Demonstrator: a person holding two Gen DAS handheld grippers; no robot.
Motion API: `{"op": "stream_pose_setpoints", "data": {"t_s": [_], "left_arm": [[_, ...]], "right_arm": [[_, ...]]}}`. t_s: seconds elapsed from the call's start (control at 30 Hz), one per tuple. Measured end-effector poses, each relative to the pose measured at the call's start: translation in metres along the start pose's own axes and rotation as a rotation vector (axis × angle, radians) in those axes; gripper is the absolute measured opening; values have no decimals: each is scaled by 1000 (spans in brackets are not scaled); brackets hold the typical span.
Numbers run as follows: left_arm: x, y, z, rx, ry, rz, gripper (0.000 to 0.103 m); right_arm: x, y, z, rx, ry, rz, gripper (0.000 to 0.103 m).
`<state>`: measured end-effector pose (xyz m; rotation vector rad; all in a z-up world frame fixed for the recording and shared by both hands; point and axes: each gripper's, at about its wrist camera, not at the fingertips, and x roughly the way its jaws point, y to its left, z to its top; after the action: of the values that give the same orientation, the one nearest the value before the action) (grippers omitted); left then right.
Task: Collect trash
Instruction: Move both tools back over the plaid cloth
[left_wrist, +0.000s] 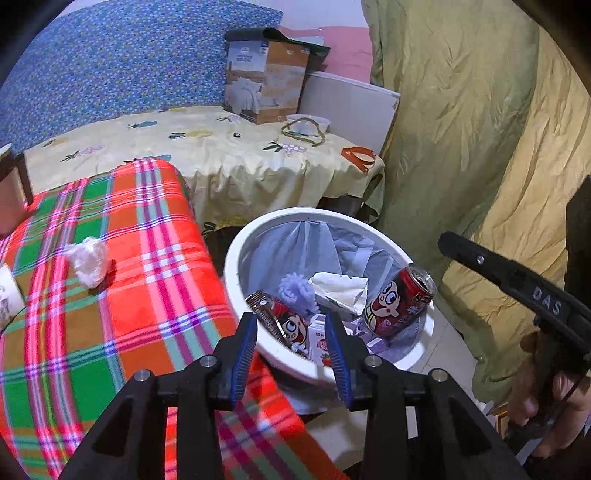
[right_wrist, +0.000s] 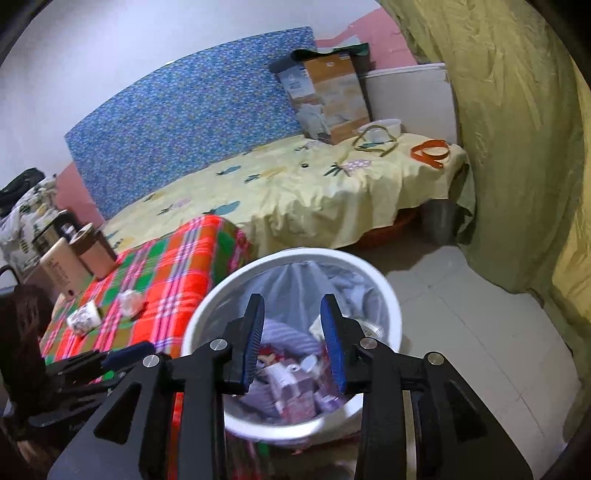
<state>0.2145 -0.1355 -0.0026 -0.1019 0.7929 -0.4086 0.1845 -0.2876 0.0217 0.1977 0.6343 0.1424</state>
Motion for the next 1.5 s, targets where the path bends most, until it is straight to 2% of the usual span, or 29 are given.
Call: {"op": "stream_pose_setpoints", "data": {"t_s": [0.37,0.5,0.87,1.1,1.33,1.5], "left_arm": [[-44,9,-21,-25,-40,52,38],[-57,16,-28,-32,-51,95,38],[-87,48,-50,-78,-75,193,38],[-101,71,-61,-109,-78,234,38],[-107,102,-65,-133,-69,281,38],[-110,127,-60,-139,-67,321,38]], "right_arm": [[-4,30,-17,-65,39,91,34],[-6,40,-23,-84,52,108,34],[-4,74,-36,-159,88,185,34],[6,96,-43,-207,146,218,34],[18,122,-43,-274,181,243,49],[31,138,-37,-304,198,268,51]]}}
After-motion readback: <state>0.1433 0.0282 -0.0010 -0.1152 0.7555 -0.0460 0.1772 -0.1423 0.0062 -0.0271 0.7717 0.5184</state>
